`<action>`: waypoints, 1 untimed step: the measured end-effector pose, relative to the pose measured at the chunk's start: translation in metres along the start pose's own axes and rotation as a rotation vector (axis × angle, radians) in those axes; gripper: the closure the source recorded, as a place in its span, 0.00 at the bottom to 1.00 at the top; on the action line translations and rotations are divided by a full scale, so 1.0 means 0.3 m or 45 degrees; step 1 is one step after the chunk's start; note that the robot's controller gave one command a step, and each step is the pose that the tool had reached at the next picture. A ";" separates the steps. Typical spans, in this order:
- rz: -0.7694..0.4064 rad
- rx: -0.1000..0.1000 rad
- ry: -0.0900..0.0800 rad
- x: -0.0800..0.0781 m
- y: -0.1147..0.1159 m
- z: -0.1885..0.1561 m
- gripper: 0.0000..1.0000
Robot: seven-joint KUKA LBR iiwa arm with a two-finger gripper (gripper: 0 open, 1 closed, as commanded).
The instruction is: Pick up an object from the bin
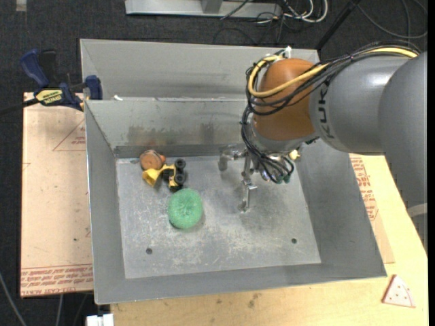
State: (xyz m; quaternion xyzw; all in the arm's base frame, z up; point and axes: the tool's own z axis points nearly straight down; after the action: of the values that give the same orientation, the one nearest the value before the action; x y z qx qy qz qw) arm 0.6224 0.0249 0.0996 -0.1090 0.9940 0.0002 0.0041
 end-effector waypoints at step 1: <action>-0.054 -0.003 0.020 -0.057 0.126 0.090 0.00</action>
Offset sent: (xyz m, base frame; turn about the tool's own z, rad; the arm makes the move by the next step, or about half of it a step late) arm 0.0197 0.0663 -0.0296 -0.0410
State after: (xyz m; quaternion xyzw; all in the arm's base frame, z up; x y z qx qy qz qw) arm 0.6312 0.0655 0.0727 -0.1302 0.9915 0.0005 -0.0037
